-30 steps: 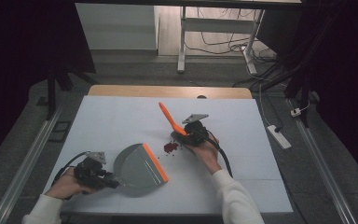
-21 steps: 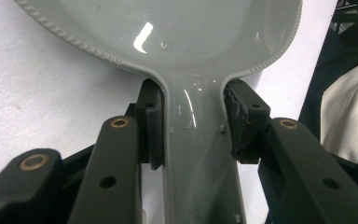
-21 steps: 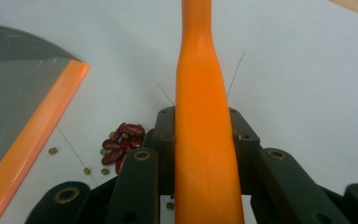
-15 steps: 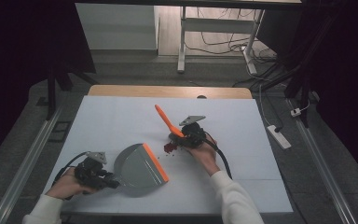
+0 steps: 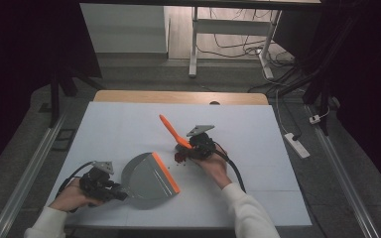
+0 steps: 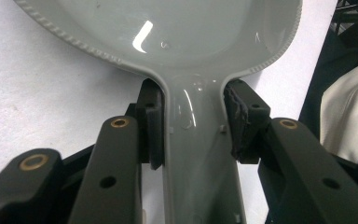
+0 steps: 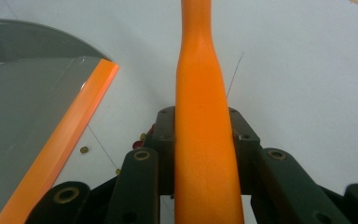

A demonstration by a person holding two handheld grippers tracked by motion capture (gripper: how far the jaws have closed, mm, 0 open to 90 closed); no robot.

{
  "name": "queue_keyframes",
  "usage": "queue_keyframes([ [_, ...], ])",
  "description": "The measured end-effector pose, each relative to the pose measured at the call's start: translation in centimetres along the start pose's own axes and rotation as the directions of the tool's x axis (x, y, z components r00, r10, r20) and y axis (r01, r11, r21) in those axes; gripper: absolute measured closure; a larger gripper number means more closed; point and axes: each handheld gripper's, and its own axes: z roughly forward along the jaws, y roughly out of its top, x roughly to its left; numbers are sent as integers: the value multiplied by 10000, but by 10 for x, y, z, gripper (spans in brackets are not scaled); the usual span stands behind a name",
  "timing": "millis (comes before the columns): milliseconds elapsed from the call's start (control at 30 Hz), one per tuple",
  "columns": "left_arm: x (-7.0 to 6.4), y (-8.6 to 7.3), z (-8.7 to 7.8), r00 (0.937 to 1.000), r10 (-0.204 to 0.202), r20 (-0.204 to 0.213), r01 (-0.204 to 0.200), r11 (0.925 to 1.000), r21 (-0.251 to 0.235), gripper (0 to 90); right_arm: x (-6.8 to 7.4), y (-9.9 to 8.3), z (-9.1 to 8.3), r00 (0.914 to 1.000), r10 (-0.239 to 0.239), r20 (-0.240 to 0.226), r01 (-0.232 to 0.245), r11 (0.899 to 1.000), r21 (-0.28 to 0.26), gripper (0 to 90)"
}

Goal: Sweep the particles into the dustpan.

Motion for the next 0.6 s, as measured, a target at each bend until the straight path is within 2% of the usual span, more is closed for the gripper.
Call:
queue_keyframes([
  [100, 0, 0, 0, 10000, 5, 9, -5, 10000, 9, 616, 2, 0, 1, 9997, 78, -246, -80, 9999, -64, 702],
  [600, 0, 0, 1, 10000, 6, 3, -6, 10000, -4, 616, 16, 3, 4, 9979, -204, -617, 201, 9998, -56, 702],
])
